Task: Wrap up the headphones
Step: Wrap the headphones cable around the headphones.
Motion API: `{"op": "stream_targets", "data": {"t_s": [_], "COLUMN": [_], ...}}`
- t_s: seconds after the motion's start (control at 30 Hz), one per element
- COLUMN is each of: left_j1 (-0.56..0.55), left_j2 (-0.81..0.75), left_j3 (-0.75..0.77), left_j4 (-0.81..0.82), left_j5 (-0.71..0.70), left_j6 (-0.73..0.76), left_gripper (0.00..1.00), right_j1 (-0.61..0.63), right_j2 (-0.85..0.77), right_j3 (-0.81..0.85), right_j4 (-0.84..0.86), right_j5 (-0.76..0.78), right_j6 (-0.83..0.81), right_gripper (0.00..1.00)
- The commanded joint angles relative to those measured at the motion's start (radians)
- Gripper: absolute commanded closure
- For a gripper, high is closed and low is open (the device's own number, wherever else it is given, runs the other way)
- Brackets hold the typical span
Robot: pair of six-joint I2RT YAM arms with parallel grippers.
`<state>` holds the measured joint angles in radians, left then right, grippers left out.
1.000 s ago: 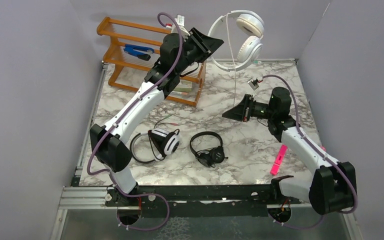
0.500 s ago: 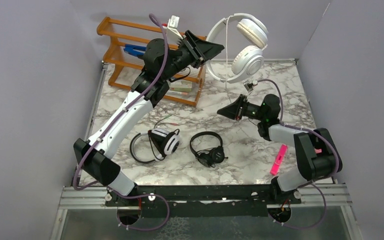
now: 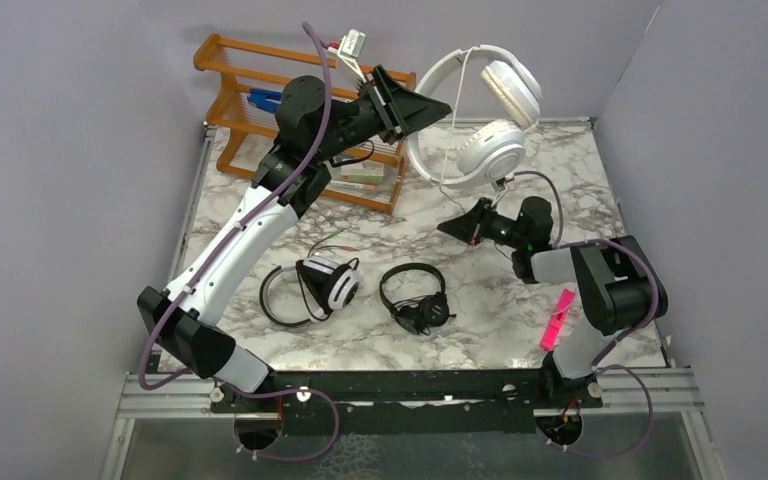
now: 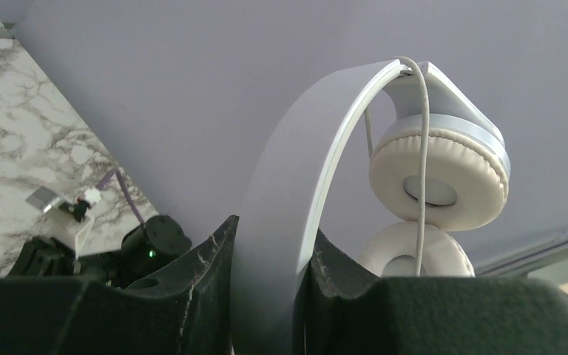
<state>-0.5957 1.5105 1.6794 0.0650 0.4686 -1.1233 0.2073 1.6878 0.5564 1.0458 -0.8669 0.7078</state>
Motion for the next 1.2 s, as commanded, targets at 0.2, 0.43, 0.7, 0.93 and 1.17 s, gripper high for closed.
{"op": "stream_targets", "data": {"t_s": [0.2,0.43,0.7,0.93,1.17], "left_j1": [-0.005,-0.033,-0.077,-0.150,-0.227], "left_j2": [-0.217,-0.284,-0.189,-0.113,-0.145], "left_j3": [-0.050,-0.224,-0.293,-0.292,-0.351], "left_j4": [-0.411,-0.643,-0.647,-0.582,-0.532], "left_j5": [0.252,-0.244,-0.548,-0.472,-0.472], "left_j6": [0.566,0.979,1.131,1.200,1.173], "left_gripper": [1.00,1.00,1.00,1.00,1.00], "right_j1": [-0.200,-0.299,-0.350,-0.351,-0.351], "right_j2": [-0.016,-0.014,0.028,-0.001,0.054], "right_j3": [0.254,0.653,1.051,1.132,1.245], "right_j4": [-0.497,-1.003,-1.439,-1.424,-1.488], "right_j5": [0.063,0.032,-0.075,-0.112,-0.126], "right_j6": [-0.197,-0.332,-0.435,-0.405,-0.409], "right_gripper": [1.00,1.00,1.00,1.00,1.00]}}
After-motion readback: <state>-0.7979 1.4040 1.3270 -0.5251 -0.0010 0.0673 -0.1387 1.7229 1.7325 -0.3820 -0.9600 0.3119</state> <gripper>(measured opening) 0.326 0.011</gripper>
